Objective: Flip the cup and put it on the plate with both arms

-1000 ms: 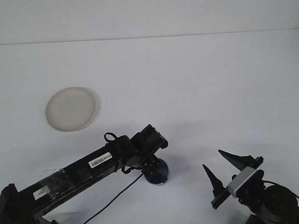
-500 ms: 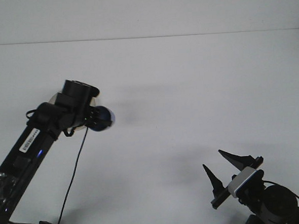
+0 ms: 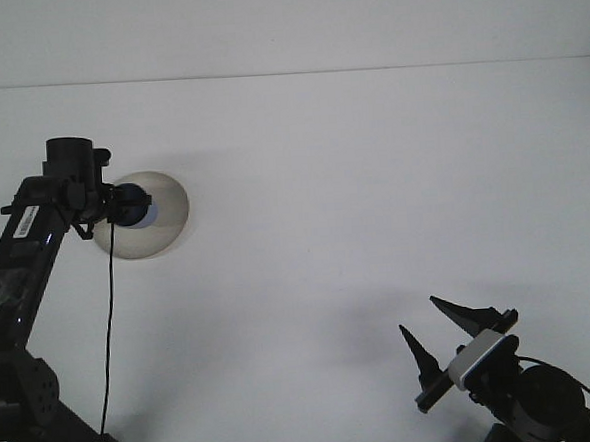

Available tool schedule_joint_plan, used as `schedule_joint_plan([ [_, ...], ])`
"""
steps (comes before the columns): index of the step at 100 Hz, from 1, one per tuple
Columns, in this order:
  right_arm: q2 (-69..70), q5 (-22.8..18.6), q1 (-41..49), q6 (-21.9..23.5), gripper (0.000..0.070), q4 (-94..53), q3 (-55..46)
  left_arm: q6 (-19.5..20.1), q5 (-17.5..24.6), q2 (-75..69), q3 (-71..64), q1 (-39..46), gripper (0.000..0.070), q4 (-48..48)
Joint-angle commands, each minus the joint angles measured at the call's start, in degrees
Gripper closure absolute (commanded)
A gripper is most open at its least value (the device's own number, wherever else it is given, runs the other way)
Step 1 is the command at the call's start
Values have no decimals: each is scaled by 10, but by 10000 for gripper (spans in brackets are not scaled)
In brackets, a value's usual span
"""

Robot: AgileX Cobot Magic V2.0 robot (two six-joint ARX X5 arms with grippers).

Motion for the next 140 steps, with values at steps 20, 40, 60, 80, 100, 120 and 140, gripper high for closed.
schedule_joint_plan([
  [20, 3, 1, 5, 4, 272, 9, 1, 0, 3, 43, 9, 6, 685, 12],
  [40, 3, 1, 5, 4, 272, 10, 1, -9, 3, 44, 10, 6, 291, 14],
  [60, 3, 1, 5, 4, 272, 9, 1, -25, 3, 41, 22, 6, 121, 10],
  [80, 3, 1, 5, 4, 272, 7, 1, -46, 3, -8, 64, 6, 121, 5],
  [100, 3, 1, 5, 7, 271, 5, 1, -52, 3, -127, 68, 6, 122, 12],
  [120, 3, 33, 5, 38, 180, 23, 2, -82, 3, -282, 37, -19, 122, 1],
  [140, 3, 64, 5, 42, 181, 30, 2, -102, 3, -477, -141, -85, 123, 63],
])
